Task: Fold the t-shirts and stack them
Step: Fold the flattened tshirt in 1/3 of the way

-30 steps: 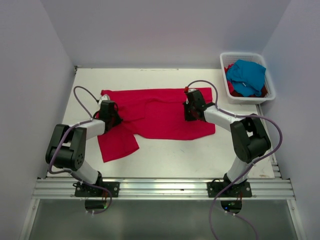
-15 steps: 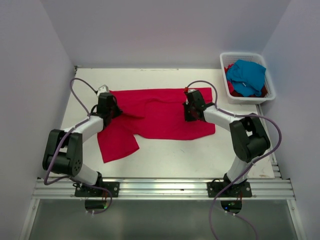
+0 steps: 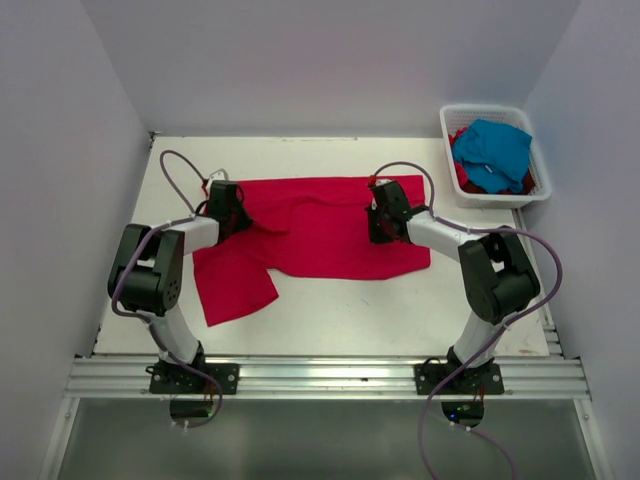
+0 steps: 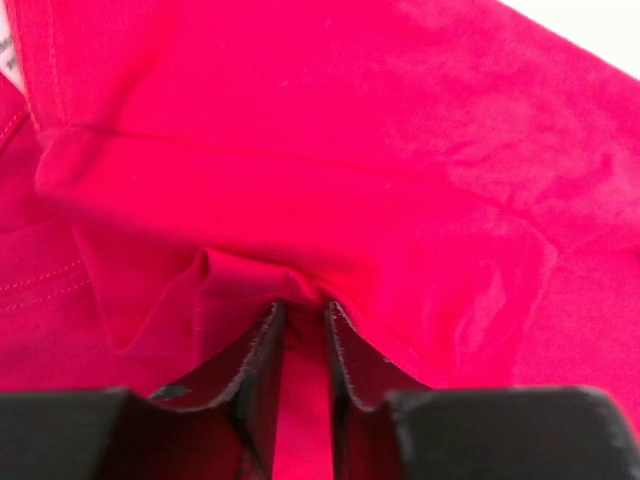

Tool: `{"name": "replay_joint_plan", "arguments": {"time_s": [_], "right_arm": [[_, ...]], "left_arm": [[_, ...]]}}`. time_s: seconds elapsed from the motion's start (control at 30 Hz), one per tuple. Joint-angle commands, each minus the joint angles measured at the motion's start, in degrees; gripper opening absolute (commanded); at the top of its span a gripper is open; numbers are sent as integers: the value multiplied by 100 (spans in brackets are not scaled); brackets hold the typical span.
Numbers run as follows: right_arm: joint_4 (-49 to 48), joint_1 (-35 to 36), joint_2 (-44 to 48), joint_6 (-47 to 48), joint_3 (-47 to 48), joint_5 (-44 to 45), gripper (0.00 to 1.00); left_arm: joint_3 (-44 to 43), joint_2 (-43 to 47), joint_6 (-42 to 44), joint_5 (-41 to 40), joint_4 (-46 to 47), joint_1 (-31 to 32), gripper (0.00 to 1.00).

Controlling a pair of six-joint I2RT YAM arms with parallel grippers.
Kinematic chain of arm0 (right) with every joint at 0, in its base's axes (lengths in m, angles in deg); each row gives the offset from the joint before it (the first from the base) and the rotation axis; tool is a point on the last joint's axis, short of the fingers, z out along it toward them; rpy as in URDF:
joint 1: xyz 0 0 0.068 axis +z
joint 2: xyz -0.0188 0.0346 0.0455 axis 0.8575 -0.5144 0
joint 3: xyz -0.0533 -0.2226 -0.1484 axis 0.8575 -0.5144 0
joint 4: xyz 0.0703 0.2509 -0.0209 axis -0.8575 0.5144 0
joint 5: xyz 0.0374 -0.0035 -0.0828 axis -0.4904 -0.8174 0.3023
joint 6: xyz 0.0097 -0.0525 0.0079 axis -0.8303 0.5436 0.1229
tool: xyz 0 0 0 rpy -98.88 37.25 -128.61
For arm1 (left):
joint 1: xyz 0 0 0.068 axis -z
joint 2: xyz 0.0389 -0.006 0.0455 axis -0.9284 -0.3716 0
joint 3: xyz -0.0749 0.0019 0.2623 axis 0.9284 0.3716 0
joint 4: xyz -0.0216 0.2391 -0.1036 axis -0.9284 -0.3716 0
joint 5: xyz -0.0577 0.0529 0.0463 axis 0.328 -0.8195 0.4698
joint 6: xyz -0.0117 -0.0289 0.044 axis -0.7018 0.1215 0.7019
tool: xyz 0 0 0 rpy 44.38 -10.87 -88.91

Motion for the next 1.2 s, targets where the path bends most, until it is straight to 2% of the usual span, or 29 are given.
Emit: {"name": "replay_joint_plan", "arguments": {"time_s": [0.0,0.17,0.4,0.57,0.67,0.73,0.97,1.17], "right_arm": [[6,25,44,87,106,56,0],[-11,17,27,104,106,56,0],[-11,26,-35,96,124,-6,0],[-20,26,-79,78,133,-24,0],[-11,26,-70,96,141,-23,0],[-20,26,-79,96,150,-23,0],[-11,34,-79,96,124,-32,0],[-11,26,-87,96,115,-23,0]], "left_arm": [[-250,-164,100,-31,322,15,28],[-295,-77,135,-31,278,15,39],[-101,608,241,-391,146,59,44],[48,1232,390,-593,269,50,51],[57,1408,303,-734,-2,50,53],[109,1391,215,-839,-274,50,53],[760,1373,-110,-699,-91,50,50],[1225,1786,-330,-637,-126,50,46]]}}
